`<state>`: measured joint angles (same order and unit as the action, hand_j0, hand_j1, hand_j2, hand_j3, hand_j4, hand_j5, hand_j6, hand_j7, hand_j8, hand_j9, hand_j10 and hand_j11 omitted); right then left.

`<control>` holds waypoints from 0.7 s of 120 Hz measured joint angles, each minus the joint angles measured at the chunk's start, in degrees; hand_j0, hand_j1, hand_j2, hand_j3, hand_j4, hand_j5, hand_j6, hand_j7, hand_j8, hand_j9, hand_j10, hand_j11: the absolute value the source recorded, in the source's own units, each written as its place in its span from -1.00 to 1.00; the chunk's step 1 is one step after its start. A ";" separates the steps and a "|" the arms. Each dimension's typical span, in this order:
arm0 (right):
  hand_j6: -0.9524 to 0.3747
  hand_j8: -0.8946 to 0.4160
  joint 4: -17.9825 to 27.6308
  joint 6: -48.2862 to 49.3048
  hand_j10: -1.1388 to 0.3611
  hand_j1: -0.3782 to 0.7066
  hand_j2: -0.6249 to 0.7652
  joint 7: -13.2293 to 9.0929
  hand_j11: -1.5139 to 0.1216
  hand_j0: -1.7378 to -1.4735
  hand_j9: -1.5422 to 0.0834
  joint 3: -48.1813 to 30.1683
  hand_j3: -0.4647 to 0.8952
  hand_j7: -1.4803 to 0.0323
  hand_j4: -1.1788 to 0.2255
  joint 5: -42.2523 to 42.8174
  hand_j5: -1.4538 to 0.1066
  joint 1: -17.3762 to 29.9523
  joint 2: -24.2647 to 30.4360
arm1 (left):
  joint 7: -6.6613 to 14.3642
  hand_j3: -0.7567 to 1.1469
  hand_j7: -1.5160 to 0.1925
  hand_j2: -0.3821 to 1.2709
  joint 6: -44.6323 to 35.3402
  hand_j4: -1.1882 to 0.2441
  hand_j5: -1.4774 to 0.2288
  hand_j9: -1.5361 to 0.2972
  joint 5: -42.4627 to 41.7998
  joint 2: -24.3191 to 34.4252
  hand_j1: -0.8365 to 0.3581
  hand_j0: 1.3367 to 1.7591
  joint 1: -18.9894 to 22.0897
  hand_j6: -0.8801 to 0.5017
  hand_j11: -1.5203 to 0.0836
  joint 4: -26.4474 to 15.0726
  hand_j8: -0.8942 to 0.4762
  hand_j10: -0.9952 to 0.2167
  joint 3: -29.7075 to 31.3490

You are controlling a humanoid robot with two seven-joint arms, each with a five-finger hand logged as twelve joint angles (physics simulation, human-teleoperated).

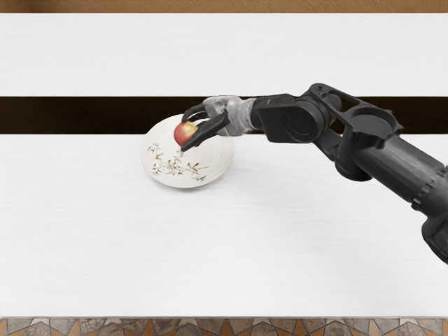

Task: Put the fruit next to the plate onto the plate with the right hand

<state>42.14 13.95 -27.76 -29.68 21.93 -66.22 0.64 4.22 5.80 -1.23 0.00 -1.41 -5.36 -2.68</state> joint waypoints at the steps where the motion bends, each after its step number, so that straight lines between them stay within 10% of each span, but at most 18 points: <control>1: -0.06 -0.14 -0.22 0.02 -0.48 0.25 0.39 0.17 -0.58 -0.33 -0.54 0.01 -0.32 -0.54 -0.53 -0.01 -0.66 -0.01 -0.05 | 0.00 -0.21 0.42 -0.48 0.00 0.34 0.38 0.35 0.00 0.00 0.52 0.52 0.00 -0.06 0.52 0.00 -0.03 0.26 0.00; 41: -0.04 -0.09 -4.63 0.09 -0.43 0.27 0.44 2.68 -0.61 -0.36 -0.58 2.50 -0.31 -0.51 -0.49 -0.10 -0.66 -0.22 -0.60 | 0.00 -0.21 0.42 -0.48 0.00 0.34 0.38 0.35 0.00 0.00 0.52 0.52 0.00 -0.06 0.52 0.00 -0.03 0.26 0.01; 84: -0.13 -0.16 -5.04 -0.39 -0.11 -0.03 -0.03 2.81 0.05 -0.39 0.09 2.70 -0.32 0.12 -0.01 0.13 0.03 -0.47 -0.63 | 0.00 -0.21 0.42 -0.48 0.00 0.34 0.38 0.35 0.00 0.00 0.52 0.52 0.00 -0.06 0.52 0.00 -0.03 0.26 0.00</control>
<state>37.10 13.55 -24.94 -26.98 22.06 -66.70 0.00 4.22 5.80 -1.23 0.00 -1.41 -5.36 -2.68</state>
